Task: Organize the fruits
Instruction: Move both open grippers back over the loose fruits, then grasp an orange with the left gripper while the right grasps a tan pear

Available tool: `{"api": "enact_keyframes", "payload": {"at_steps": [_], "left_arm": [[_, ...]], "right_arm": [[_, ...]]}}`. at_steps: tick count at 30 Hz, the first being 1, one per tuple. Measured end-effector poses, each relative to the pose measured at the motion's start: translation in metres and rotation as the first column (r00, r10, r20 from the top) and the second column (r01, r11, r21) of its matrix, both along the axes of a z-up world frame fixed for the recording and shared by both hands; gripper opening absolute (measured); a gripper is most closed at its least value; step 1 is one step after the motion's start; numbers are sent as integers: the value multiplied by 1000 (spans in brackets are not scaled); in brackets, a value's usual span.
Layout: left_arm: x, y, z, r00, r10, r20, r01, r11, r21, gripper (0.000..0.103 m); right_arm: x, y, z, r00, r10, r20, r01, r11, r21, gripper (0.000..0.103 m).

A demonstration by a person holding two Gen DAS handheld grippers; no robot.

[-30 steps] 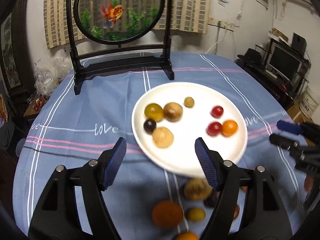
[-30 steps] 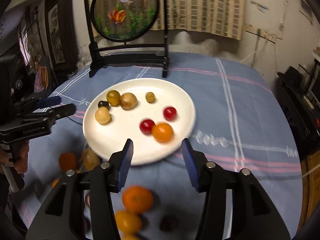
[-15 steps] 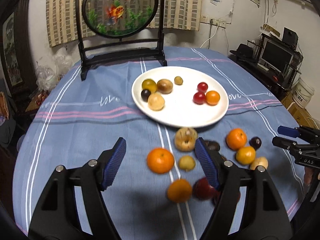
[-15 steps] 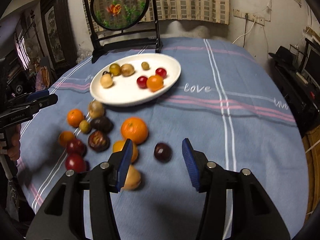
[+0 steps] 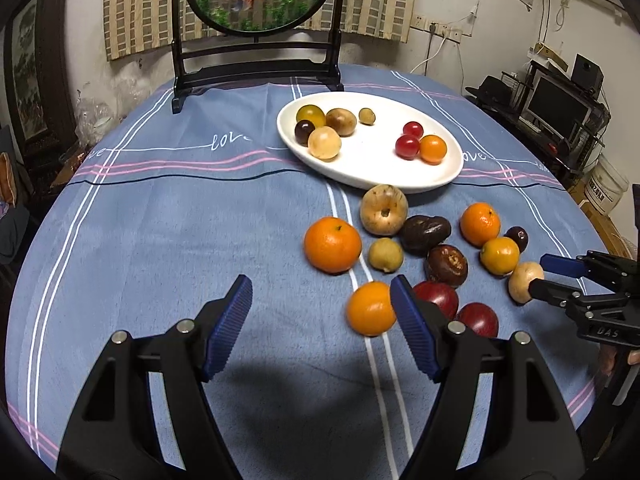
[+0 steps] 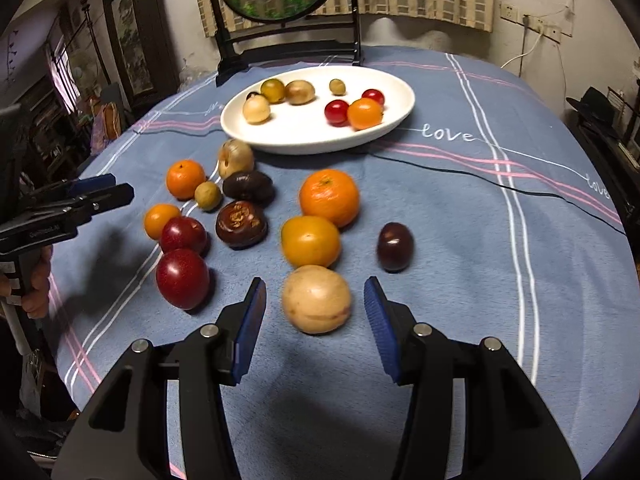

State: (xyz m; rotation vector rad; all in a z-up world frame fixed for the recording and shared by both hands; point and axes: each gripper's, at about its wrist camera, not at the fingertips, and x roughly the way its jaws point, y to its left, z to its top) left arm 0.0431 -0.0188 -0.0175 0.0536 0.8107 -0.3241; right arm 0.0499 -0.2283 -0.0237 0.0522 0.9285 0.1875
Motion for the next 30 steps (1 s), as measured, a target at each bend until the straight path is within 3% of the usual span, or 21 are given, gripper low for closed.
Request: {"api": "enact_keyframes", "payload": {"at_steps": [4,5,9,17,22,30], "left_arm": [[-2,0,-2,1000,-12,-6,12,1000,1,73],[-3,0,-3,1000,-19,-10,19,1000,3,73],[-6,-6,-10,998,-54,-21,54,998,26,73],[-6,-25,-23,993,-112,-46,116,991,73,72],[5,-29,-34,989,-113,-90,120,990,80,60],[22,-37,-45,986,-101,-129,113,990,86,50]], "right_arm": [[6,3,-12,999,-21,-33,20,999,-34,51],[6,5,-13,999,-19,-29,18,999,-44,39],[-1,8,-13,1000,-7,2,7,998,-61,40],[-13,-6,-13,999,-42,13,42,999,-9,40],[-17,-8,-11,999,-39,24,39,999,-5,40],[-21,-10,-10,999,-44,25,44,999,-14,40]]}}
